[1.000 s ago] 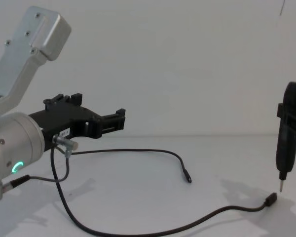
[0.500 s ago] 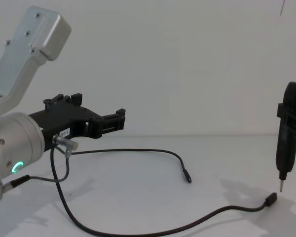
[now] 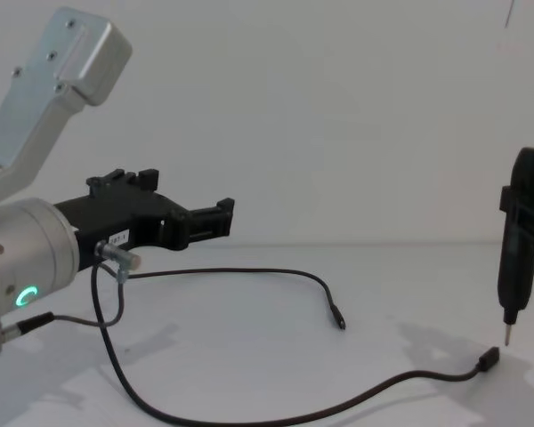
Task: Pick up the data cable with the one hand.
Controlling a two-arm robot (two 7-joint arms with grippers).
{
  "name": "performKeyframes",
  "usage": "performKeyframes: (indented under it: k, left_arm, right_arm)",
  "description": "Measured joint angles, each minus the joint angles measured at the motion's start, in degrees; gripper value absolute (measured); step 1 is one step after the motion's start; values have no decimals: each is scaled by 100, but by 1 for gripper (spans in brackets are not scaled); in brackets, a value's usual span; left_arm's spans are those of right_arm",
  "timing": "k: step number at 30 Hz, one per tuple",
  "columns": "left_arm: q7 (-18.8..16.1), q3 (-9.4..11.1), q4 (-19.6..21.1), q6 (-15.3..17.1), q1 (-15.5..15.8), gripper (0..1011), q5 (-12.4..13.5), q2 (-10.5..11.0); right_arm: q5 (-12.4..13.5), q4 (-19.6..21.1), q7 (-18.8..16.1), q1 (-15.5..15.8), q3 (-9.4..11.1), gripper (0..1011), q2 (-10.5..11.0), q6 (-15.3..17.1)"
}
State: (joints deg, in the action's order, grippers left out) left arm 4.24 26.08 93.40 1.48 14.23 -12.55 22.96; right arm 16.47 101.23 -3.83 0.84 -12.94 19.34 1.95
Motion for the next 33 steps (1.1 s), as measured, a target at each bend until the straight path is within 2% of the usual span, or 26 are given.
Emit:
performKeyframes:
  k: [20, 25, 28, 33]
  left_arm:
    - [1582, 91, 127, 506, 375, 1001, -589, 484]
    - [2132, 197, 130, 744, 573, 1001, -784, 593]
    - [2317, 250, 123, 832, 660, 1001, -842, 624]
    - [2764, 445, 57, 1080, 915, 1001, -950, 667]
  right_arm:
    - [0, 0, 0, 0, 0, 279, 0, 0]
    - [0, 0, 0, 0, 0, 279, 0, 0]
    - [0, 0, 0, 0, 0, 279, 0, 0]
    - [0, 0, 0, 0, 0, 279, 0, 0]
